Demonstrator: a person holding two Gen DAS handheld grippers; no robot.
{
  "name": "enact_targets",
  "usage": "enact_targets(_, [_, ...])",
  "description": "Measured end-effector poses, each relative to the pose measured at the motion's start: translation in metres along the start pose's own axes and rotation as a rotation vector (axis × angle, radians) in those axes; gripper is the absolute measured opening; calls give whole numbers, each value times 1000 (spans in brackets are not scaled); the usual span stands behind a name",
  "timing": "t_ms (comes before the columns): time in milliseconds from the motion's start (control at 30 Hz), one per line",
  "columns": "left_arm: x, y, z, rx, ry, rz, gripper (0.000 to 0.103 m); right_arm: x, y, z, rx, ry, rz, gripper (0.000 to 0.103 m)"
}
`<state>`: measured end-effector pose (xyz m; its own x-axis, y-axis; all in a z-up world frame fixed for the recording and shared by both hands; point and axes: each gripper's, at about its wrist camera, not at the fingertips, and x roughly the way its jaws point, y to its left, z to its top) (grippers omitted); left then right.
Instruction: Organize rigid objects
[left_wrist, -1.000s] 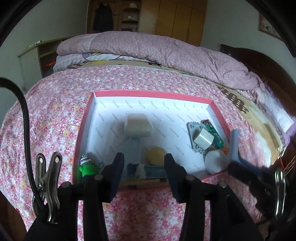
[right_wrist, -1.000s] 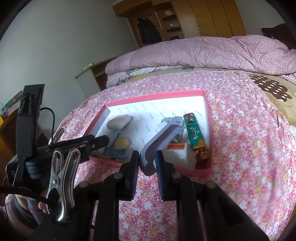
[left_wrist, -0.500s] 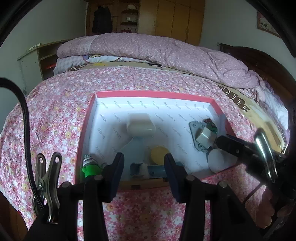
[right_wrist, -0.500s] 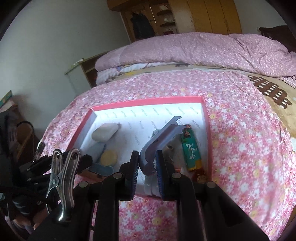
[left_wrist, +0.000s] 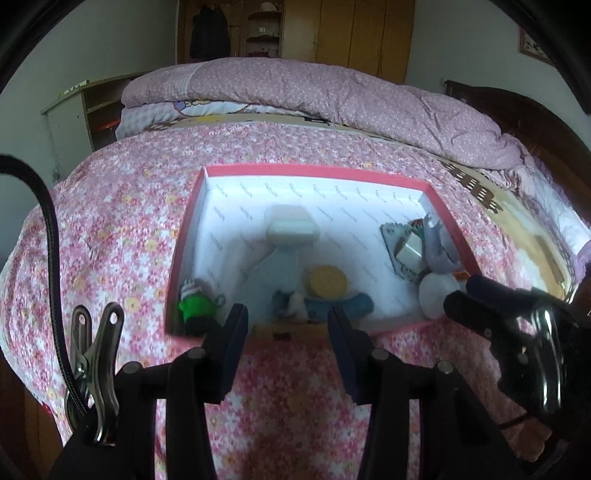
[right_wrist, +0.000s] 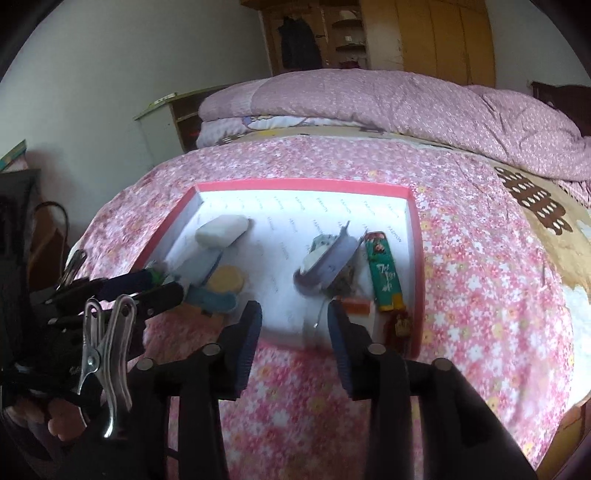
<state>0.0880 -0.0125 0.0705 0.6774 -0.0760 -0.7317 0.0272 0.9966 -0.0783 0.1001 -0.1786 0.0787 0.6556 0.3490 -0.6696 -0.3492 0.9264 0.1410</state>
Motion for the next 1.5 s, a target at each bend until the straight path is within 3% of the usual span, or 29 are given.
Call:
enact_targets(267, [-17, 3, -10, 2, -5, 17, 47, -20, 7, -11, 10, -15, -7, 40])
enact_targets(633, [-32, 1, -26, -5, 16, -2, 47, -35, 24, -35, -36, 37, -38, 41])
enact_targets(1500, [-5, 0, -66, -7, 147, 20, 47, -10, -2, -81, 152, 182, -172, 41])
